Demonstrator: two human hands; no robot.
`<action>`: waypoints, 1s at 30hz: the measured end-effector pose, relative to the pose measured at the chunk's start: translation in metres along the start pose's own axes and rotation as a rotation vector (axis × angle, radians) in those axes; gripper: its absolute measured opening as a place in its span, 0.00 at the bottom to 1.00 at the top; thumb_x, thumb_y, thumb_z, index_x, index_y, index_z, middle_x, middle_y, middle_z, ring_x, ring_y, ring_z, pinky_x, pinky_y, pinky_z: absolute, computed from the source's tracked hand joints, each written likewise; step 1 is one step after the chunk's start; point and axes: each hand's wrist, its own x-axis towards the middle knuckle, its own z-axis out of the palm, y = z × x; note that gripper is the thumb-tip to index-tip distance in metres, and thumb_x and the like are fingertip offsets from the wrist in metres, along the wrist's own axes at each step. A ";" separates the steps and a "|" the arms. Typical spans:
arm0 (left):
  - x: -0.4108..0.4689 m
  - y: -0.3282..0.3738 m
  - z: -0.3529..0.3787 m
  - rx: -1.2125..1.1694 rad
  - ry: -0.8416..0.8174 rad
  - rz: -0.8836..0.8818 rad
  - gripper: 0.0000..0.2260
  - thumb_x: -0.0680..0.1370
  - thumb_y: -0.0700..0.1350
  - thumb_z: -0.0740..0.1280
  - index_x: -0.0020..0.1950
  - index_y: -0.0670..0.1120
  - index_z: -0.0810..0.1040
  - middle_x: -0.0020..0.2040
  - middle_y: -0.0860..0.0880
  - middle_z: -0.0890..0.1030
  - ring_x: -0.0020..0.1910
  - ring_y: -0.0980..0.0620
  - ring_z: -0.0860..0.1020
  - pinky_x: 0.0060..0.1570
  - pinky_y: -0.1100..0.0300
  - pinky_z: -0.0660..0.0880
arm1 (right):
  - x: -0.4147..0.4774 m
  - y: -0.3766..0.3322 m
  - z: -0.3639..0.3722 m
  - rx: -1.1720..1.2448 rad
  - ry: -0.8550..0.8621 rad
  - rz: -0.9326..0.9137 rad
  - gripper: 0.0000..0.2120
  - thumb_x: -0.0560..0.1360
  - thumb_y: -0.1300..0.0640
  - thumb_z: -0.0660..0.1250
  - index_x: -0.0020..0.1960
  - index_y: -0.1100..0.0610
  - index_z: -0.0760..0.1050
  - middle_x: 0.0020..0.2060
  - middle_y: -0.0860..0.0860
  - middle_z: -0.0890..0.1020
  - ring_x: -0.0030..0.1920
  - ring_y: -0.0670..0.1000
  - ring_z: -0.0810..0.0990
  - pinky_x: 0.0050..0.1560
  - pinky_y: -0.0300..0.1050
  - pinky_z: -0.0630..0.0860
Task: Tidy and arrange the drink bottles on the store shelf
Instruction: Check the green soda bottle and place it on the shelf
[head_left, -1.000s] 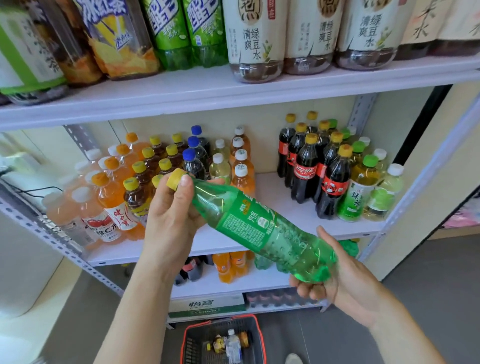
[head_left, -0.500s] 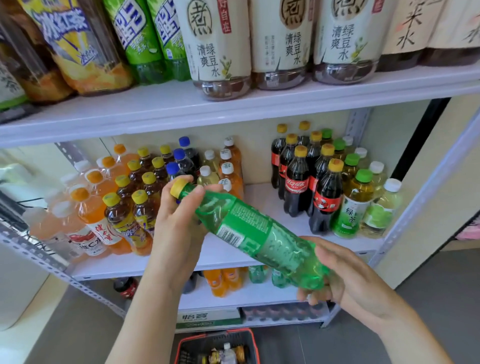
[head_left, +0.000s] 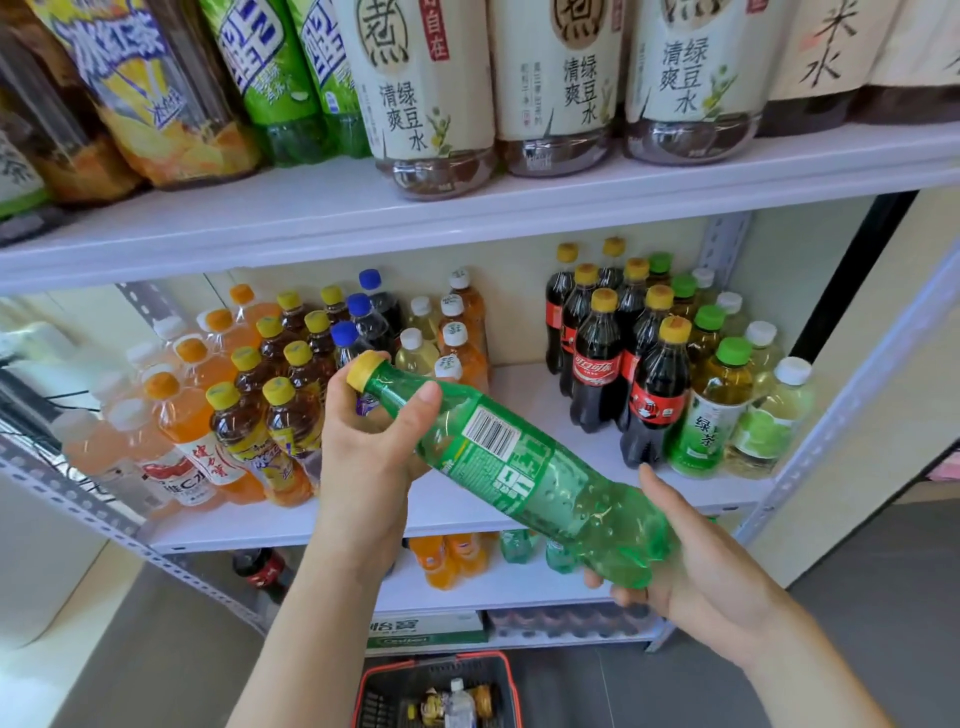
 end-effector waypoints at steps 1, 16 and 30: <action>0.000 0.000 0.002 0.037 0.021 0.021 0.23 0.70 0.44 0.75 0.61 0.45 0.70 0.46 0.44 0.84 0.47 0.42 0.84 0.40 0.51 0.81 | 0.000 0.000 0.000 -0.029 -0.007 -0.038 0.24 0.71 0.39 0.71 0.60 0.54 0.79 0.52 0.65 0.82 0.44 0.61 0.83 0.32 0.45 0.78; 0.009 0.021 0.013 0.226 -0.337 0.071 0.21 0.70 0.42 0.75 0.60 0.50 0.74 0.51 0.36 0.81 0.49 0.38 0.82 0.50 0.43 0.81 | 0.010 0.004 -0.024 0.006 0.165 0.121 0.37 0.66 0.26 0.58 0.52 0.56 0.84 0.41 0.67 0.82 0.21 0.53 0.74 0.19 0.38 0.68; 0.017 0.026 0.027 0.533 -0.275 0.200 0.18 0.71 0.49 0.73 0.58 0.54 0.73 0.53 0.40 0.79 0.49 0.43 0.83 0.44 0.52 0.82 | 0.027 -0.005 -0.030 0.173 0.206 -0.159 0.21 0.72 0.56 0.68 0.65 0.59 0.75 0.59 0.62 0.81 0.52 0.68 0.82 0.40 0.45 0.83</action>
